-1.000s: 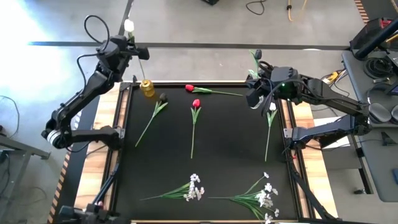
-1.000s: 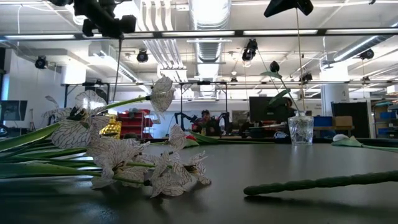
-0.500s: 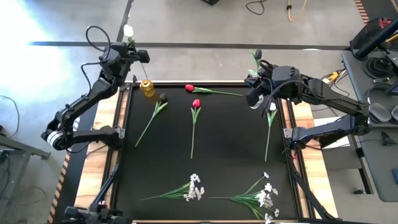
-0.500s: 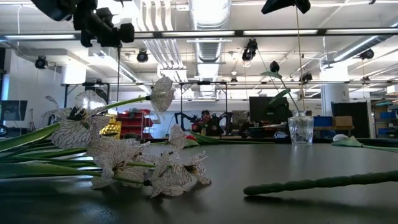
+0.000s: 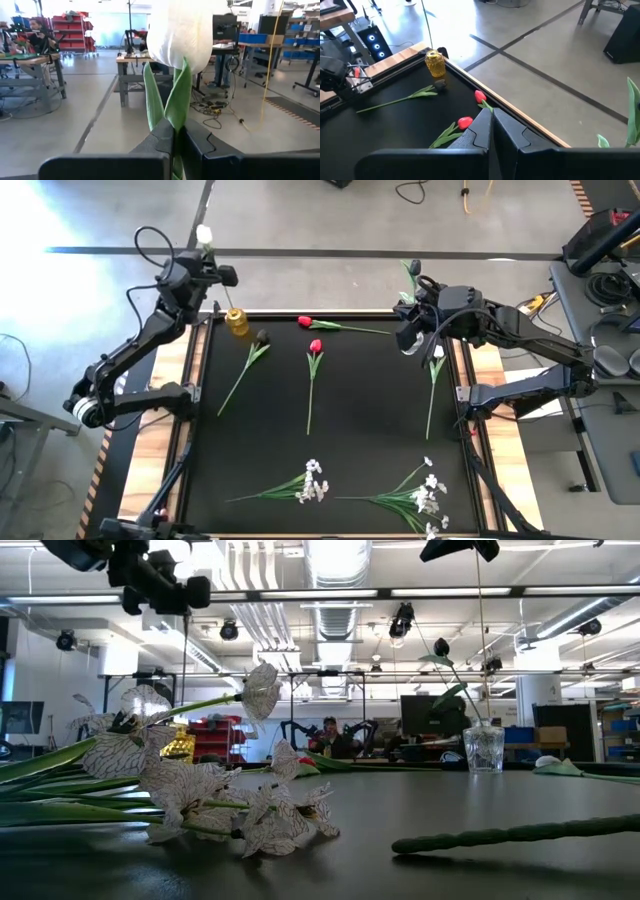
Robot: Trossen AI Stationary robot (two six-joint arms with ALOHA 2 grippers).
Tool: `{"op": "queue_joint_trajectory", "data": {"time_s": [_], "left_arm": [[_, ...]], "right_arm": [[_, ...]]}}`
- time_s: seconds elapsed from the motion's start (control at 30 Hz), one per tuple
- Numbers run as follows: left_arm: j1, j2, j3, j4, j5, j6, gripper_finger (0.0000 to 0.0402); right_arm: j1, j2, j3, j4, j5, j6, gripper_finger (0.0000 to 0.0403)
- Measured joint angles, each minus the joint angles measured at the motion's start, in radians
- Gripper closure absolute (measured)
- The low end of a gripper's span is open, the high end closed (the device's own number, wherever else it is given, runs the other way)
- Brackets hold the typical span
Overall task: Sort flowers into vase by color
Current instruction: Put the left white tulip into the yellow vase
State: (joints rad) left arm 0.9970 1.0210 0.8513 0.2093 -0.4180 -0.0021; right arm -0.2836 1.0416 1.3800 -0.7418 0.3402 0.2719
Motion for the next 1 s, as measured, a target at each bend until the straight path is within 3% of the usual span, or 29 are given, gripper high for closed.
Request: {"op": "queue_joint_trajectory", "data": {"time_s": [0.73,1.0], "left_arm": [[0.002,-0.003,-0.267,0.195,-0.008,-0.029,0.0401],[0.002,0.008,-0.303,0.242,0.008,-0.013,0.0400]], "right_arm": [[0.000,0.000,0.000,0.029,0.000,-0.001,0.0394],[0.000,0.000,0.000,0.029,0.000,-0.002,0.0394]]}}
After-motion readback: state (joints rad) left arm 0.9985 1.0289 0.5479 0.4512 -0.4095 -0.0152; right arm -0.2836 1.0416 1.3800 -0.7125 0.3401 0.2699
